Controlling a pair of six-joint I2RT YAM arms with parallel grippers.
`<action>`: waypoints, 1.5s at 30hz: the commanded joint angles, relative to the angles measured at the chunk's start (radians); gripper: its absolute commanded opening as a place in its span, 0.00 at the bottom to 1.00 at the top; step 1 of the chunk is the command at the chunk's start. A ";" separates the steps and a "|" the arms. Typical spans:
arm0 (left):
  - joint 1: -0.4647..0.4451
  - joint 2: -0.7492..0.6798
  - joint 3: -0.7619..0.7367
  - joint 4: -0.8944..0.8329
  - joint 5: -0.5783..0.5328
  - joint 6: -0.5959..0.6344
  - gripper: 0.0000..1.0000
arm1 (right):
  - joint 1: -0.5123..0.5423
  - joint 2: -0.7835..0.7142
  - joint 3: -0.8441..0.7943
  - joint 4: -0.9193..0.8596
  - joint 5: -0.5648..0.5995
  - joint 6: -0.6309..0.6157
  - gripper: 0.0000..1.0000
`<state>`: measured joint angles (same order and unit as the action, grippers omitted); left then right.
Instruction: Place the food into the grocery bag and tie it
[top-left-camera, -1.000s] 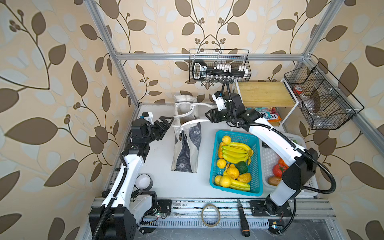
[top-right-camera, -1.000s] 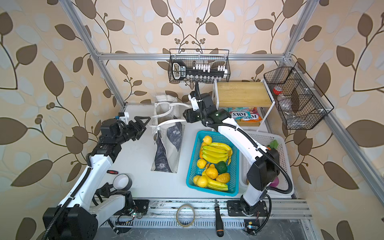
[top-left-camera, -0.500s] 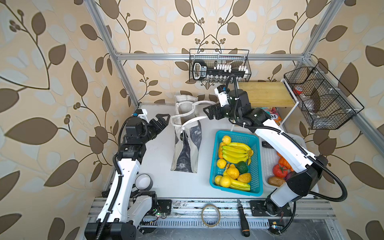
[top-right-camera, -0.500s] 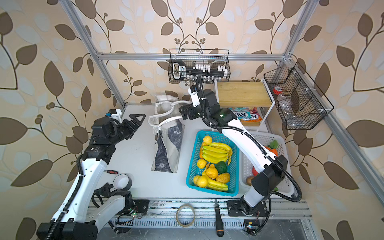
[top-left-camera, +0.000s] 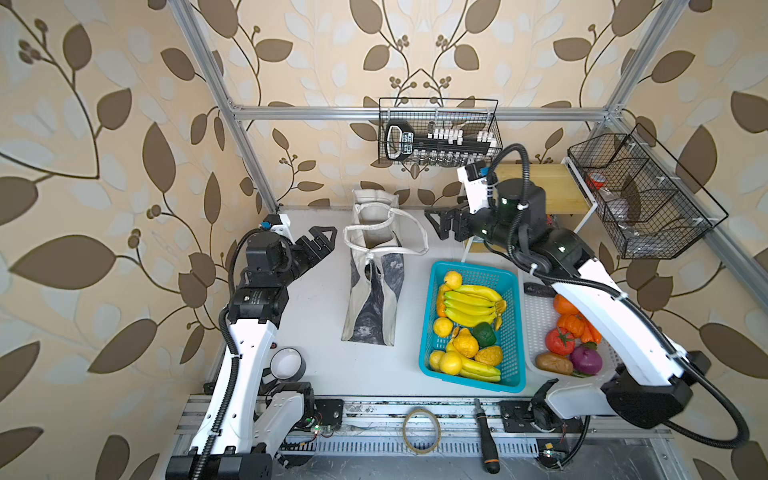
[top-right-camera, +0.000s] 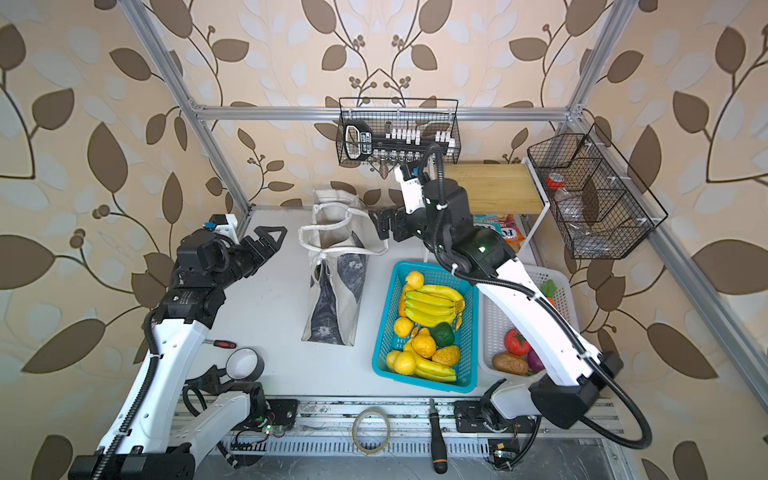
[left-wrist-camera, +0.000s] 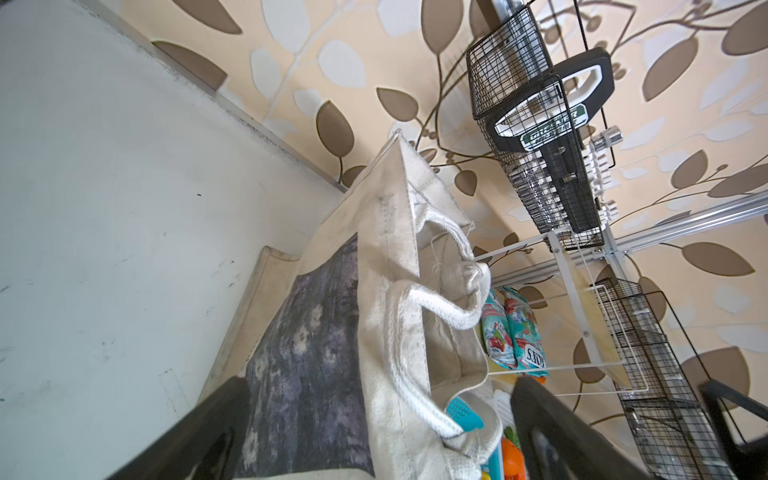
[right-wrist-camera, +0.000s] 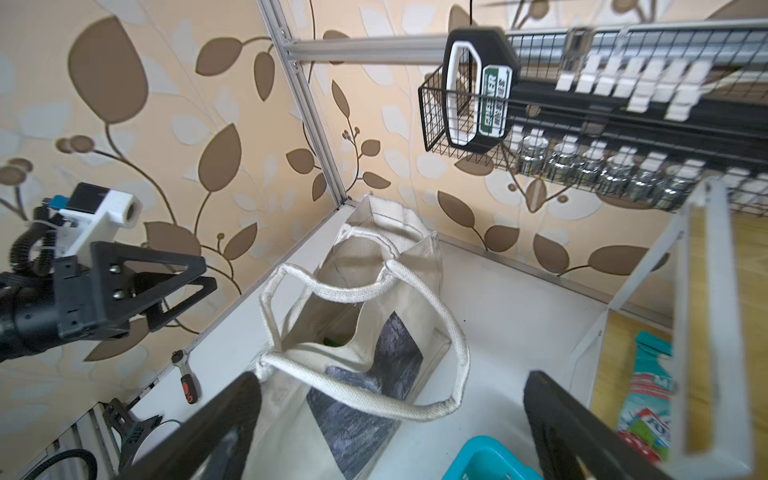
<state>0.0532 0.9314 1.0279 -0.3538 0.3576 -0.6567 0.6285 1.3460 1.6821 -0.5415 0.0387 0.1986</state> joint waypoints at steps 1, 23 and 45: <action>0.005 -0.056 0.032 -0.073 -0.098 0.103 0.99 | 0.004 -0.145 -0.094 -0.040 0.075 -0.013 1.00; -0.009 -0.185 -0.471 0.263 -0.590 0.271 0.99 | -0.568 -0.793 -1.127 0.320 0.047 0.004 1.00; -0.021 0.296 -0.679 1.054 -0.503 0.558 0.99 | -0.632 -0.312 -1.495 1.255 0.222 -0.104 1.00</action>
<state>0.0380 1.1770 0.3630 0.5014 -0.1486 -0.1379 -0.0334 1.0016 0.1795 0.5381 0.1795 0.1638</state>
